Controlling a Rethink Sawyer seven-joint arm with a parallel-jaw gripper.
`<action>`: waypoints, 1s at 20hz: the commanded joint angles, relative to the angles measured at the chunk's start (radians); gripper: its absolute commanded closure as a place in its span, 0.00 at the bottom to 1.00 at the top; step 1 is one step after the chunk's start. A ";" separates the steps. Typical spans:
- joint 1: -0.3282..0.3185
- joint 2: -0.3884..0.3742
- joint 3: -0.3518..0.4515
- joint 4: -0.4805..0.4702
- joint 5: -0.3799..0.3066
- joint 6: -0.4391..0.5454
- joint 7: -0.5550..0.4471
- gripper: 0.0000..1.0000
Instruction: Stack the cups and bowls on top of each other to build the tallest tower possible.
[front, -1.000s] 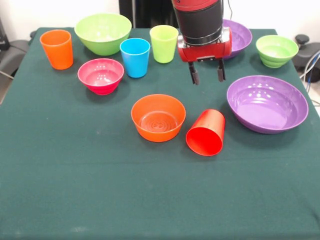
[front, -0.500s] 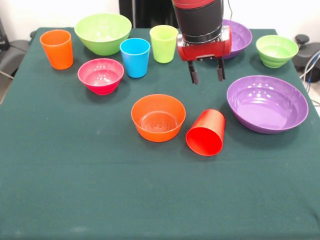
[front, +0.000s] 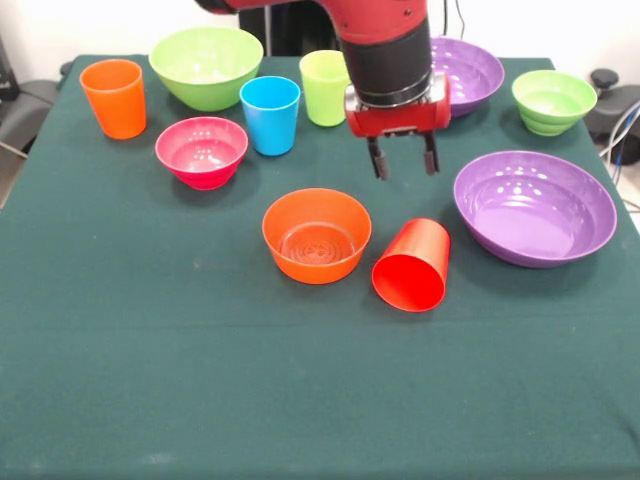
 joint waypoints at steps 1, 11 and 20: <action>0.004 0.089 -0.044 -0.108 -0.077 -0.069 0.023 0.00; -0.006 0.077 -0.062 -0.090 -0.057 -0.055 0.042 0.00; -0.021 0.051 -0.055 -0.055 -0.046 -0.045 0.037 0.00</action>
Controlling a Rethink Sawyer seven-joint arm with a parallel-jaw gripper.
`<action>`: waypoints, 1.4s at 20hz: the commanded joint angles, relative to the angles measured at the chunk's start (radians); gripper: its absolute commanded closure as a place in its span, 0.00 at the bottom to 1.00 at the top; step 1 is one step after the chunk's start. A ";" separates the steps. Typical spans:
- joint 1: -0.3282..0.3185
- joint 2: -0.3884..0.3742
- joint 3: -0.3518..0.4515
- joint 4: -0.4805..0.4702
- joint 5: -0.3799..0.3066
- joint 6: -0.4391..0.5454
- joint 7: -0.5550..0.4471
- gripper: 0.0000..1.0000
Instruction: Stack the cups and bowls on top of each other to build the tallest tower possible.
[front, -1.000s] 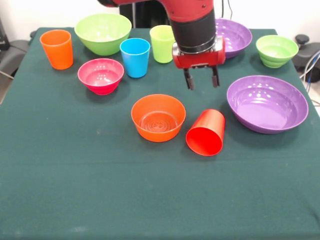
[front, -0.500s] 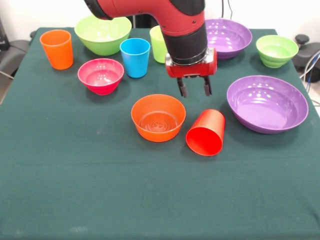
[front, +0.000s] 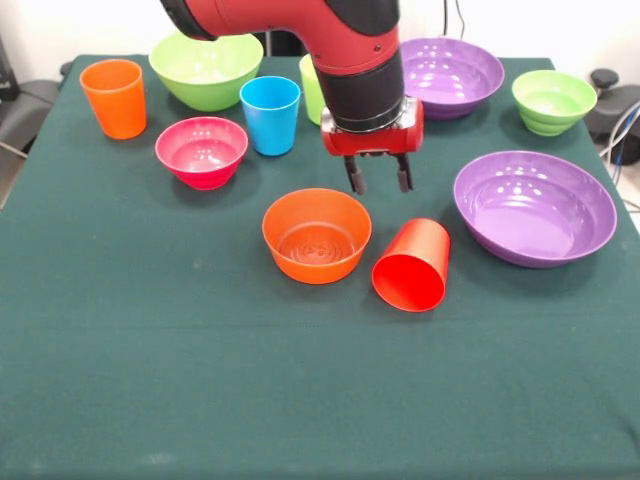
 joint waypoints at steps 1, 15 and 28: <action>-0.021 -0.012 -0.008 -0.010 -0.046 -0.043 0.036 0.00; -0.043 0.008 -0.020 -0.034 -0.050 -0.042 0.026 0.00; -0.053 0.019 -0.013 -0.030 -0.044 -0.046 0.028 0.00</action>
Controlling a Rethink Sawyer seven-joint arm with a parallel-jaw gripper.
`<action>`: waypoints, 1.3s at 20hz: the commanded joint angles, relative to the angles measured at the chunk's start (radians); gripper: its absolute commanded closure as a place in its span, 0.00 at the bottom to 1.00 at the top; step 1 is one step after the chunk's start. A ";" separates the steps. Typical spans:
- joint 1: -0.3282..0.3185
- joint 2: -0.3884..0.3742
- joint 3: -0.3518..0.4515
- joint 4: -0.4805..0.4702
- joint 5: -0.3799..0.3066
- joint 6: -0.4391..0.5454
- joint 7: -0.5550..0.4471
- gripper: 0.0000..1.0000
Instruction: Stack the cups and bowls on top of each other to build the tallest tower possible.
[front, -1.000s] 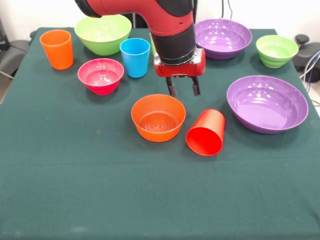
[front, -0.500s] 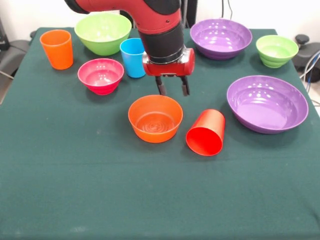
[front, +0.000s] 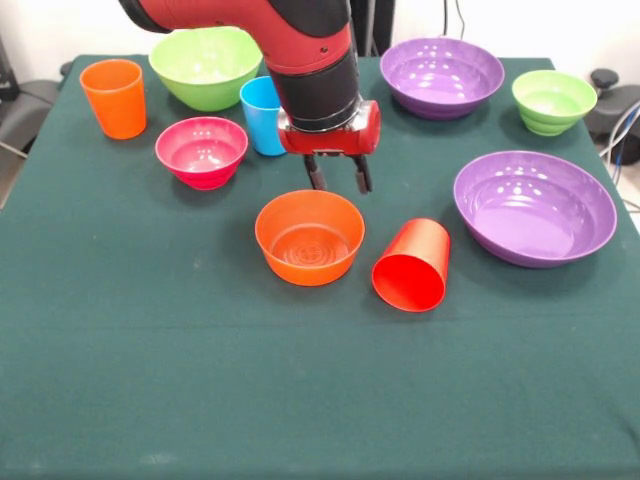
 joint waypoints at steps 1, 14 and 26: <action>-0.003 0.000 0.015 -0.017 -0.039 -0.032 0.028 0.00; -0.019 -0.094 0.043 0.071 -0.009 0.019 0.031 0.00; -0.027 -0.011 0.060 -0.036 -0.019 0.067 -0.028 0.00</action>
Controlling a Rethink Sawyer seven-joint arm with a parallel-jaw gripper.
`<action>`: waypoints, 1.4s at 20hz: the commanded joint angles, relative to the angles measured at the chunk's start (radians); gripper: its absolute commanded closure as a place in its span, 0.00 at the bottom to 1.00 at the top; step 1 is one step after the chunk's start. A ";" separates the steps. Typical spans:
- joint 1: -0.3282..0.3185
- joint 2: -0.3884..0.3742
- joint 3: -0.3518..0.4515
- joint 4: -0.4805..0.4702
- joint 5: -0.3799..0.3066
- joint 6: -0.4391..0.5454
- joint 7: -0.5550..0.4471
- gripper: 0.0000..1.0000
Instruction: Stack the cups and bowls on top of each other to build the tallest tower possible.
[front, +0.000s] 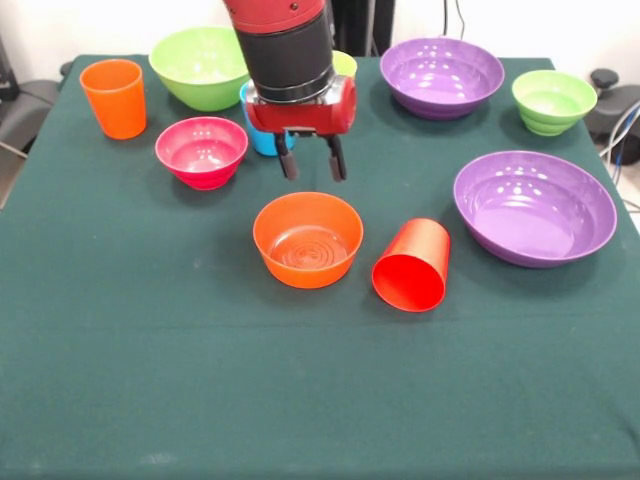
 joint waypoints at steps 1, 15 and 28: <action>0.006 0.086 0.054 -0.063 -0.018 0.073 -0.029 0.00; 0.103 0.085 0.025 -0.218 -0.035 0.223 -0.035 0.00; 0.137 0.138 0.021 -0.293 -0.043 0.210 -0.031 0.00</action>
